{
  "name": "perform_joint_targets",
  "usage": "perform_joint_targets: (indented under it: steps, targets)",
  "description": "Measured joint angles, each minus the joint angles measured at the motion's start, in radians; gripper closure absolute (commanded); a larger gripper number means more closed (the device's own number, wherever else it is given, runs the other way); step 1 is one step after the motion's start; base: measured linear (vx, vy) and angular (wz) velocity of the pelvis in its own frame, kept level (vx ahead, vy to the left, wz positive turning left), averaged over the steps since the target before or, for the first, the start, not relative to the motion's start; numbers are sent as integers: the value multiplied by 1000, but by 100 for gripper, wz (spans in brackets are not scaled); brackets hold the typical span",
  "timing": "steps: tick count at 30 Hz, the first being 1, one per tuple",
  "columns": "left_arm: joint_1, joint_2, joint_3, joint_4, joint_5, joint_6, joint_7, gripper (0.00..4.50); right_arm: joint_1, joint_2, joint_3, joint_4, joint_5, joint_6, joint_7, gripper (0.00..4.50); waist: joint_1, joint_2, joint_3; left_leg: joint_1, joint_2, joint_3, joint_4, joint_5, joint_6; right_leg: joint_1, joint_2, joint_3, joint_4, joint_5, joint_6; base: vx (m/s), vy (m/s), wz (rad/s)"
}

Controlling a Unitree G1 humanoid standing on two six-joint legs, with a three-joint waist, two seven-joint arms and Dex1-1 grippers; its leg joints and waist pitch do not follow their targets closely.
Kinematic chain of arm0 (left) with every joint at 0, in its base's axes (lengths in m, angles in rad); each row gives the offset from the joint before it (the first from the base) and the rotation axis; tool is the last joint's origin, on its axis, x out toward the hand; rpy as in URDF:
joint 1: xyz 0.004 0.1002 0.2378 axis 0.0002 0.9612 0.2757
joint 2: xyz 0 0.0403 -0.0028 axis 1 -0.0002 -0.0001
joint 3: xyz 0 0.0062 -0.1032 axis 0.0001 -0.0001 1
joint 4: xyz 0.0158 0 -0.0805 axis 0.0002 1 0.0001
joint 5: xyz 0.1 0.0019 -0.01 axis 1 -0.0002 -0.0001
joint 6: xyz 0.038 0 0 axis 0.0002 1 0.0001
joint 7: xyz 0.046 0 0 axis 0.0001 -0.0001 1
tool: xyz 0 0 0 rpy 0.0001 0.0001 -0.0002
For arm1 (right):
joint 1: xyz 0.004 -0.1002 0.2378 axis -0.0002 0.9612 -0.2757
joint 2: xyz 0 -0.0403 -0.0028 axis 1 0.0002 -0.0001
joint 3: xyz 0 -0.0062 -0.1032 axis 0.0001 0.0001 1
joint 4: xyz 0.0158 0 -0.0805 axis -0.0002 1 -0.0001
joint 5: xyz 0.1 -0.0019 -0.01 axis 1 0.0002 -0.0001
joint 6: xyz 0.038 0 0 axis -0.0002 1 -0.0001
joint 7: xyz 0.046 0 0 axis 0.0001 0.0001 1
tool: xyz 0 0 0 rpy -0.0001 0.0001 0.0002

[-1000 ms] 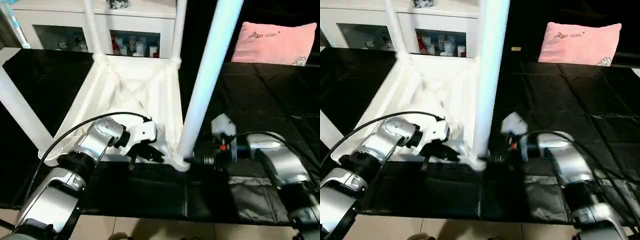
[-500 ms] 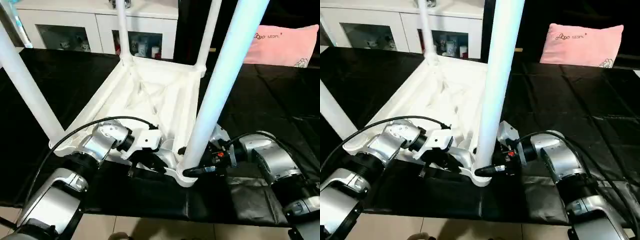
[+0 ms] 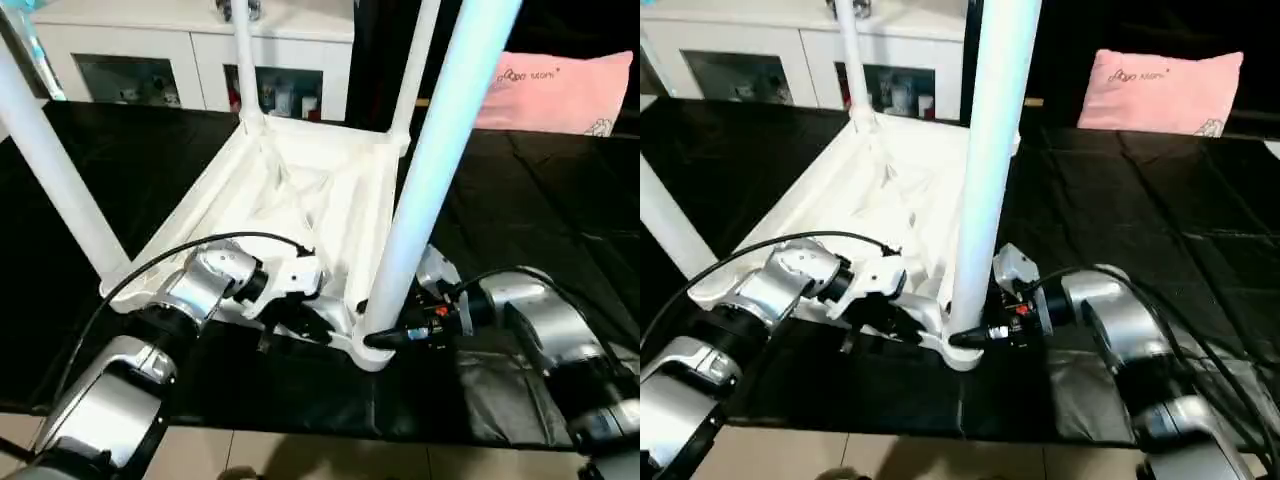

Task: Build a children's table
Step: Rotate leg to tighten

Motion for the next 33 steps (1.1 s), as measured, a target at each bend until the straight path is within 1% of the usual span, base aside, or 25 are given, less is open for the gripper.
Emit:
perform_joint_targets:
  steps: [3,4,6,9,11,13,16,17,18,19,21,22,26,27,28,30,32,33]
  targets:
    - [13,-17,37,-34,1,110,100,450,25,50,-53,-31,-7,46,-169,241,-21,0,0,0,0,0,1,1,-1,-2,0,0,0,0,0,0,0,0]
    - [25,-40,62,-59,0,175,170,450,40,87,-82,-56,-25,80,-276,243,-38,0,0,-1,0,0,1,1,-2,-1,0,0,-1,0,0,0,0,0]
    - [41,-89,95,-96,-1,260,271,450,53,136,-125,-94,-49,130,-429,245,-64,-1,0,-1,0,0,0,1,-2,-2,0,-1,-3,0,0,0,0,0]
    - [49,-158,130,-123,-1,348,412,450,50,212,-167,-130,-97,188,-627,246,-80,0,0,-1,0,0,-3,1,-2,-4,1,-1,-2,0,0,0,0,0]
    - [43,-195,146,-120,2,377,494,450,32,259,-182,-126,-127,204,-740,248,-82,0,0,-1,0,-1,-5,1,-2,-4,1,-2,-2,0,0,0,0,0]
    - [32,-230,161,-105,5,391,579,450,3,303,-185,-104,-161,206,-857,248,-84,1,-1,-2,0,-1,-7,1,-3,-5,1,-2,-2,0,0,0,0,0]
    - [8,-259,168,-77,13,395,646,450,-27,343,-195,-80,-181,209,-965,248,-85,1,-1,-3,-1,-1,-9,1,-2,-6,1,-2,-5,0,0,0,0,0]
    - [8,-262,167,-78,15,395,652,450,-28,349,-197,-80,-182,209,-980,196,-85,1,-1,-4,-1,-1,-10,0,-2,-6,1,-2,-6,0,0,0,0,0]
    - [6,-264,167,-80,19,397,654,450,-28,361,-206,-84,-181,212,-992,183,-85,1,-1,-4,-1,0,-12,0,-2,-6,1,-2,-8,1,0,0,0,0]
    - [6,-264,167,-83,20,401,654,450,-26,369,-211,-86,-181,222,-995,183,-86,1,-1,-4,-1,0,-13,0,-2,-6,1,-2,-8,1,-1,0,0,0]
    - [6,-262,167,-88,20,408,653,450,-18,374,-214,-92,-180,232,-996,156,-86,1,-1,-4,-1,0,-14,0,-2,-6,1,-2,-8,4,-6,0,0,0]
    - [6,-258,165,-90,20,408,652,450,-13,374,-214,-98,-180,233,-996,156,-87,1,-1,-4,-1,0,-14,0,-2,-6,2,-2,-9,4,-6,0,0,0]
    - [6,-228,146,-90,20,388,630,450,21,364,-204,-130,-170,222,-967,126,-88,1,-1,-3,-1,0,-14,0,-2,-6,2,-2,-9,3,-4,0,0,0]
    - [7,-216,139,-91,19,377,607,450,36,342,-193,-141,-157,216,-936,111,-87,1,-1,-4,-1,0,-14,0,-2,-6,2,-2,-9,1,-1,0,0,0]
    - [8,-209,137,-90,18,370,592,450,44,332,-188,-146,-152,209,-914,111,-87,1,-1,-4,-1,0,-14,0,-2,-6,2,-2,-9,1,-1,0,0,0]
    - [11,-189,129,-91,18,350,552,450,56,302,-179,-159,-138,203,-859,92,-86,1,-1,-4,-1,0,-14,0,-2,-6,2,-2,-9,1,-1,0,0,0]
    - [21,-158,117,-98,14,314,497,450,79,253,-169,-187,-113,181,-771,70,-82,1,-1,-4,-1,0,-14,0,-2,-6,2,-2,-9,1,-1,0,0,0]
    - [30,-133,105,-102,9,277,457,450,97,211,-163,-201,-93,162,-694,64,-76,1,-1,-4,-1,0,-14,0,-2,-6,2,-2,-9,2,-1,0,0,0]
